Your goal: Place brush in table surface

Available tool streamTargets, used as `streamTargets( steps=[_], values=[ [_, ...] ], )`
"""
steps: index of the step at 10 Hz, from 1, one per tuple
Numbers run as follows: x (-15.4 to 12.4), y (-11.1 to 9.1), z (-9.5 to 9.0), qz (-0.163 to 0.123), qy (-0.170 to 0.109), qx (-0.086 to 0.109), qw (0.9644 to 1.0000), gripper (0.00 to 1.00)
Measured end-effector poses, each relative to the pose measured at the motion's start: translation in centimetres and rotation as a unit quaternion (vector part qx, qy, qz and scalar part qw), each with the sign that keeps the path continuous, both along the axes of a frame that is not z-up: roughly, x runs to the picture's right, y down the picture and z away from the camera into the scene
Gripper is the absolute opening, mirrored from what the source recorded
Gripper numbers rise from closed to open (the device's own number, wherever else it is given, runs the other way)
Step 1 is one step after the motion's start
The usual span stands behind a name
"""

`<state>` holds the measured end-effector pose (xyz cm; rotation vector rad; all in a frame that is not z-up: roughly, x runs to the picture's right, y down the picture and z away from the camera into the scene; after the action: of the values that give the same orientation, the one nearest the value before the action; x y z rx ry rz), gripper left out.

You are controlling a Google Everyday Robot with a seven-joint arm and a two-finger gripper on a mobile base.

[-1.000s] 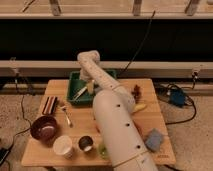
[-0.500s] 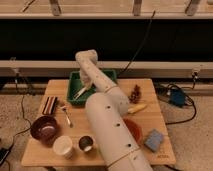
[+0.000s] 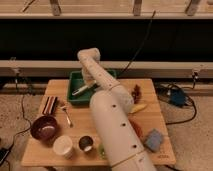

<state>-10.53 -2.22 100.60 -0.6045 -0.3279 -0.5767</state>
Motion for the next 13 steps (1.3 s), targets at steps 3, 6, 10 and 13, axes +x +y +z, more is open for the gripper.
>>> streamTargets(
  steps=[3,6,10,13],
  values=[
    [1.0,-2.4,-3.6,0.003,-0.010,0.026,0.9996,0.00],
    [0.4,-3.0,-8.4,-0.013,-0.029,0.040,0.9987,0.00],
    [-1.7,-0.2,-13.2,-0.032,-0.051,0.025,0.9979,0.00],
    [-3.3,3.5,-17.3,-0.051,-0.048,0.005,0.9975,0.00]
  ],
)
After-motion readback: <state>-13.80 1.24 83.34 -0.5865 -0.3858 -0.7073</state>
